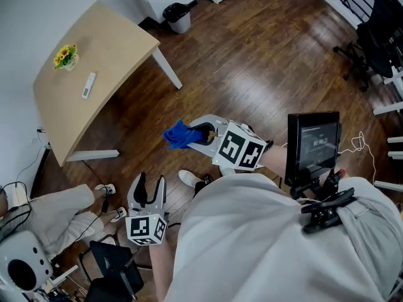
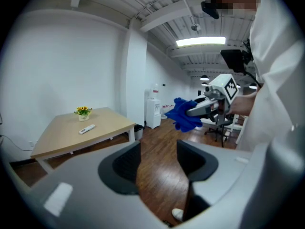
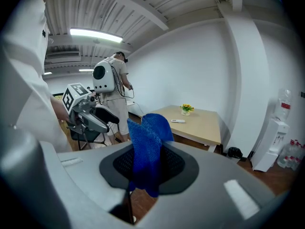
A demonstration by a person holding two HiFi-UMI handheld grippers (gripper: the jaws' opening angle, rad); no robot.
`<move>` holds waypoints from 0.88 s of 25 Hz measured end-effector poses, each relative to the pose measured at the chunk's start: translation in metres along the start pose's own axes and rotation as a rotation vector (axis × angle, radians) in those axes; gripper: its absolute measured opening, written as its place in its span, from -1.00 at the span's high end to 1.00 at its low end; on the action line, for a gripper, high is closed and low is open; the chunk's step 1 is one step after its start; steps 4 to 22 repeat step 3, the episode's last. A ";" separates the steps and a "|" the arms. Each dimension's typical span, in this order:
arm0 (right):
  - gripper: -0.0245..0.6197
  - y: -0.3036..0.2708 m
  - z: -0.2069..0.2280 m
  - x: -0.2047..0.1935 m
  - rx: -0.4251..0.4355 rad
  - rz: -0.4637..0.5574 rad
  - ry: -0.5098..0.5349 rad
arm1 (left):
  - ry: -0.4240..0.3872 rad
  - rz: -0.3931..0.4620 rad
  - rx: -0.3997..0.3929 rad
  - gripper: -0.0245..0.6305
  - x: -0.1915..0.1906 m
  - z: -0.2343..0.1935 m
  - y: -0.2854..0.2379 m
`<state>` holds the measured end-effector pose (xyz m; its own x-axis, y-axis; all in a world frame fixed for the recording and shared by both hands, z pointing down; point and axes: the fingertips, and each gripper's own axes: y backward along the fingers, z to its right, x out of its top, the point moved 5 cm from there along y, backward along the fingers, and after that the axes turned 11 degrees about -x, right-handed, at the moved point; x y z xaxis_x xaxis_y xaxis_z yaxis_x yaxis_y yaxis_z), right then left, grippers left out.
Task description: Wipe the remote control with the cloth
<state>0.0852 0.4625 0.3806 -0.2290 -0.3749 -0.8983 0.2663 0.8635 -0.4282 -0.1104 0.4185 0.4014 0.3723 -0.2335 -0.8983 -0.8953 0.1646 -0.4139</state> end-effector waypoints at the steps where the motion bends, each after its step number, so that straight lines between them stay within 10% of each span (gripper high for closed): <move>1: 0.66 0.002 0.001 0.000 0.000 0.001 0.000 | -0.004 0.002 -0.003 0.13 -0.001 0.001 -0.001; 22: 0.66 0.004 0.002 0.000 -0.001 0.003 0.000 | -0.010 0.006 -0.008 0.13 -0.002 0.003 -0.001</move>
